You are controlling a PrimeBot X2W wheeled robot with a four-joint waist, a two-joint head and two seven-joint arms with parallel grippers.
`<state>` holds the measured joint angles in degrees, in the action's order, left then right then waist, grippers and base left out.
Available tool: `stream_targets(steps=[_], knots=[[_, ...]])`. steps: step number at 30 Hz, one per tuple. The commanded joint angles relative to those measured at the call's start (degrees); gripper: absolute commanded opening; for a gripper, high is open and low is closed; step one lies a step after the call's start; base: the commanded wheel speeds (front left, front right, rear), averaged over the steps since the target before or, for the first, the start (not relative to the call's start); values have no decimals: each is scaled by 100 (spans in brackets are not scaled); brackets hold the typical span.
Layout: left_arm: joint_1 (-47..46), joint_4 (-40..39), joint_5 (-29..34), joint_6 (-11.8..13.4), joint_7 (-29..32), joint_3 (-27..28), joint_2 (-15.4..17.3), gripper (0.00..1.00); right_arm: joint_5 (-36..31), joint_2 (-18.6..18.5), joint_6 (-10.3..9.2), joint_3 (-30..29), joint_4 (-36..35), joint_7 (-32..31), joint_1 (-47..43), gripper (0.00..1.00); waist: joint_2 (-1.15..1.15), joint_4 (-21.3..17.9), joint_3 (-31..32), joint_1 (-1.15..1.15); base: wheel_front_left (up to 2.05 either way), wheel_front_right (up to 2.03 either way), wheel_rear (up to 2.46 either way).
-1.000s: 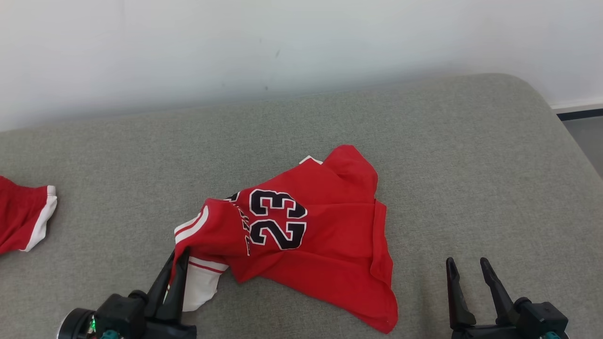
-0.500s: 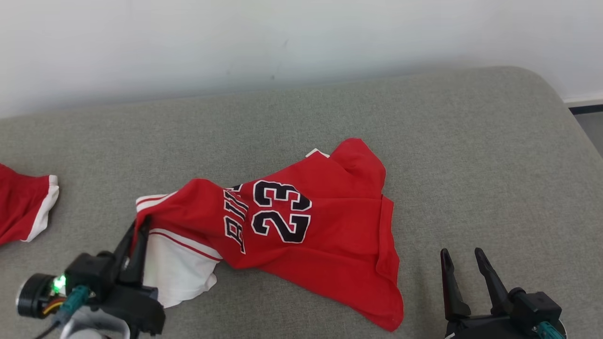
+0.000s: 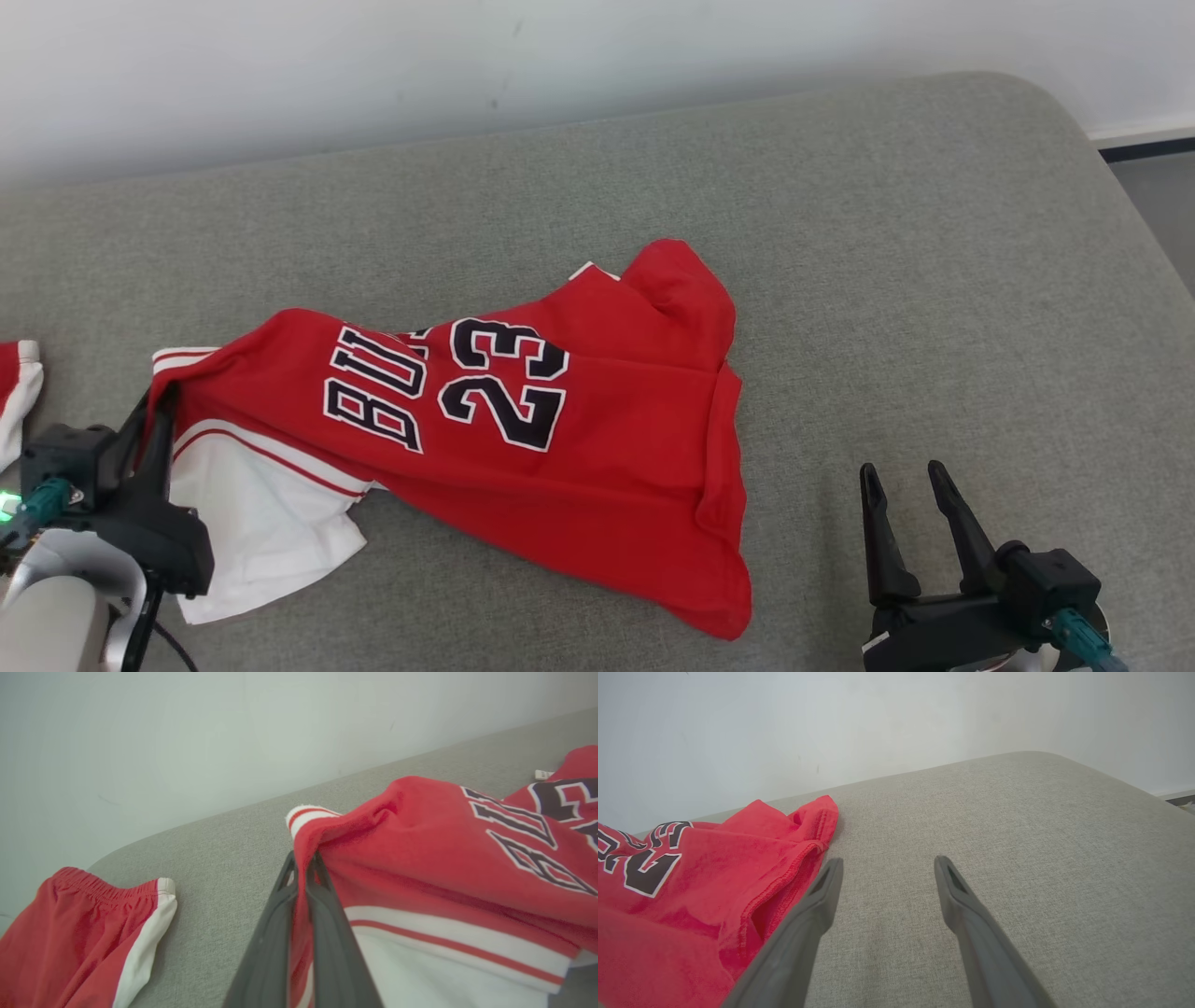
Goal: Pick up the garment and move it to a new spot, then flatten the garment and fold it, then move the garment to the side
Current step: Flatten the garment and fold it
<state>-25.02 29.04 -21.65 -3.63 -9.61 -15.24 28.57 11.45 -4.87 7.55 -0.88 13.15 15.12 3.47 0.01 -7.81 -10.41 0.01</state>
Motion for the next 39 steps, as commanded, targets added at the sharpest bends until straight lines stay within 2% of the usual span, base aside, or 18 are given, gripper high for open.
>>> stream_targets(steps=[1, 2, 3, 7, 13, 18, 25, 30, 39], knots=[[-126, 141, -25, -24, -71, 12, 25, 29, -38, 21, -13, 11, 10, 4, 32, 100, -1, -48, -39, -1, 0, 0, 0], [-160, 299, -34, -37, -91, 7, 28, 72, -41, 29, -13, 18, 12, 4, 38, 100, -1, -61, -38, -1, 0, 0, 0], [-191, 444, -30, -54, -118, -3, 30, 100, -46, 35, -13, 26, 21, 4, 41, 100, -1, -74, -27, -1, 0, 0, 0], [-263, 816, -81, -28, -351, 32, -58, 100, -54, 59, -13, -34, 42, 4, -49, 100, -1, -42, 74, -1, 0, 0, 0], [-162, 834, -115, 29, -503, 157, -78, 100, -58, 59, -13, -81, 25, 4, -133, 100, -1, 73, 211, -1, 0, 0, 0], [130, 403, -143, 192, -559, 375, -169, 100, -42, 54, -13, -65, 21, 4, -228, 100, -1, 209, 359, -1, 0, 0, 0], [956, -545, -133, 468, -560, 565, -486, 100, -10, 75, -13, -57, 22, 4, -329, 100, -1, 353, 455, -1, 0, 0, 0], [1454, -645, -203, 427, -562, 453, -757, 100, 4, 69, -13, -51, 18, 4, -349, 100, -1, 403, 461, -1, 0, 0, 0], [1735, -85, -361, 370, -563, 368, -1093, 100, 6, 20, -13, -13, 1, 4, -289, 100, -1, 373, 383, -1, 0, 0, 0]])
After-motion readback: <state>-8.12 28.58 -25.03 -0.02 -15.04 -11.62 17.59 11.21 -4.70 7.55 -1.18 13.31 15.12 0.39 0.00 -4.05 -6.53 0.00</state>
